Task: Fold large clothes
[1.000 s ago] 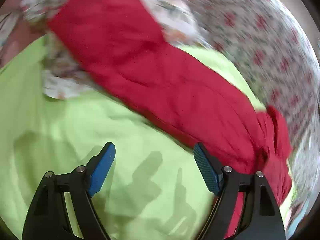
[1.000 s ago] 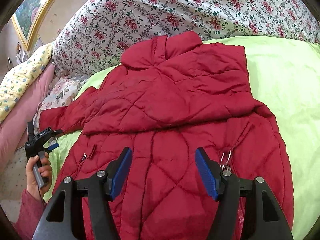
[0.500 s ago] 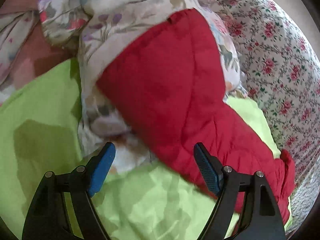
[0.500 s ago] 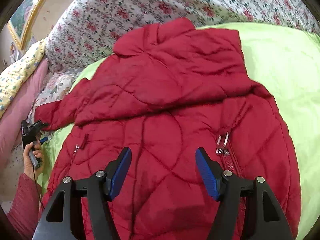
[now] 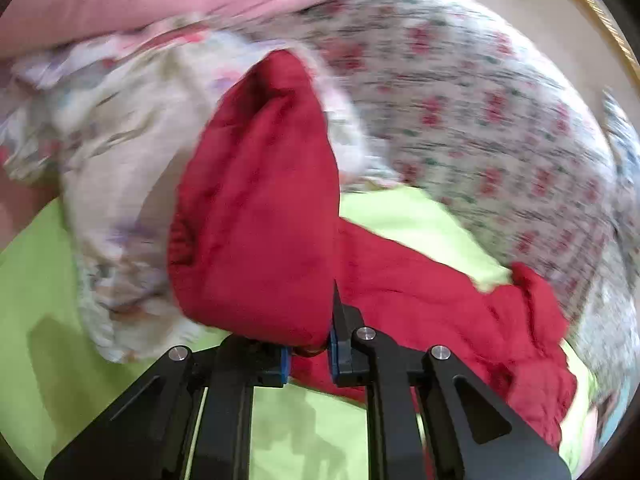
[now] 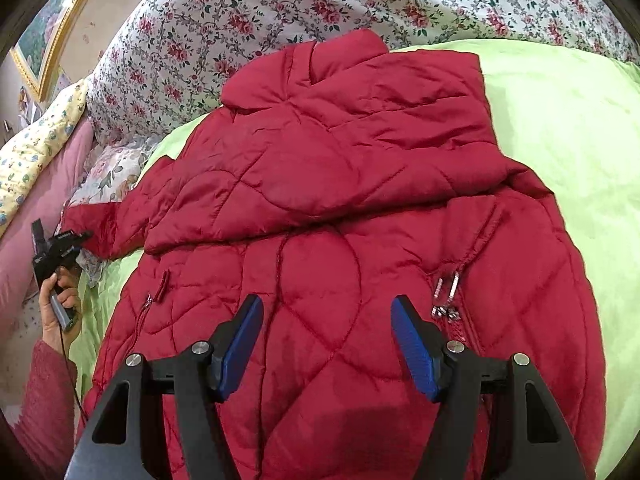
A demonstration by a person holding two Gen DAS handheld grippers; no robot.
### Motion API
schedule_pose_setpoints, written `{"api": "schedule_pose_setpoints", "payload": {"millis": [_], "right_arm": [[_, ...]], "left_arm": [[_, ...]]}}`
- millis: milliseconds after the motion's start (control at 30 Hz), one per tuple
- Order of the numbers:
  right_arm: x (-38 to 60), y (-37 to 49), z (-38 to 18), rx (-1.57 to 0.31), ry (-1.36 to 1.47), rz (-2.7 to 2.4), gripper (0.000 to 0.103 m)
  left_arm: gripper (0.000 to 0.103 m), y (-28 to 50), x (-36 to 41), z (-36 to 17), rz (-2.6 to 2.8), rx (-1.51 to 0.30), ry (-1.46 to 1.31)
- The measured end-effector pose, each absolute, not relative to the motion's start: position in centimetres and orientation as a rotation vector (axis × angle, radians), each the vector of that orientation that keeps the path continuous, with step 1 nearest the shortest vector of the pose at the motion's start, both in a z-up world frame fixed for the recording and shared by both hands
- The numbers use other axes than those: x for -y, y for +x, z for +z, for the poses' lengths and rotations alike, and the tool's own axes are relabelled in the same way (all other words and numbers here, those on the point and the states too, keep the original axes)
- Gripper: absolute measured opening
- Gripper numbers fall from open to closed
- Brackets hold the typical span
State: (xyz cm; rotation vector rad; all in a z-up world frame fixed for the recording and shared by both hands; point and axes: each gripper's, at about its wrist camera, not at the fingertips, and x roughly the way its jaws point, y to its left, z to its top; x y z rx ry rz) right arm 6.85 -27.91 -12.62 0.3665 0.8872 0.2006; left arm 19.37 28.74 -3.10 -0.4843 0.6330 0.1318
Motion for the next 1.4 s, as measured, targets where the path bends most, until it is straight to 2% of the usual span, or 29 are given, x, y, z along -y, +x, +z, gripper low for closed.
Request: {"api": "schedule_pose_setpoints", "payload": {"millis": [400, 867, 1133, 1400], "right_arm": [[28.7, 9.0, -12.1, -0.88, 0.387, 0.219, 0.068], [30.0, 9.8, -11.8, -0.865, 0.437, 0.217, 0.068], [30.3, 11.2, -10.5, -0.831, 0.499, 0.244, 0.07], [30.3, 14.9, -9.2, -0.76, 0.629, 0.34, 0.07]], "left_arm": [[0.011, 19.2, -13.0, -0.6, -0.194, -0.622, -0.279], [0.011, 18.2, 0.3, -2.9, -0.315, -0.696, -0.064], [0.011, 17.9, 6.2, -5.6, -0.346, -0.742, 0.042], [0.011, 18.0, 8.2, -6.6, -0.368, -0.767, 0.058]]}}
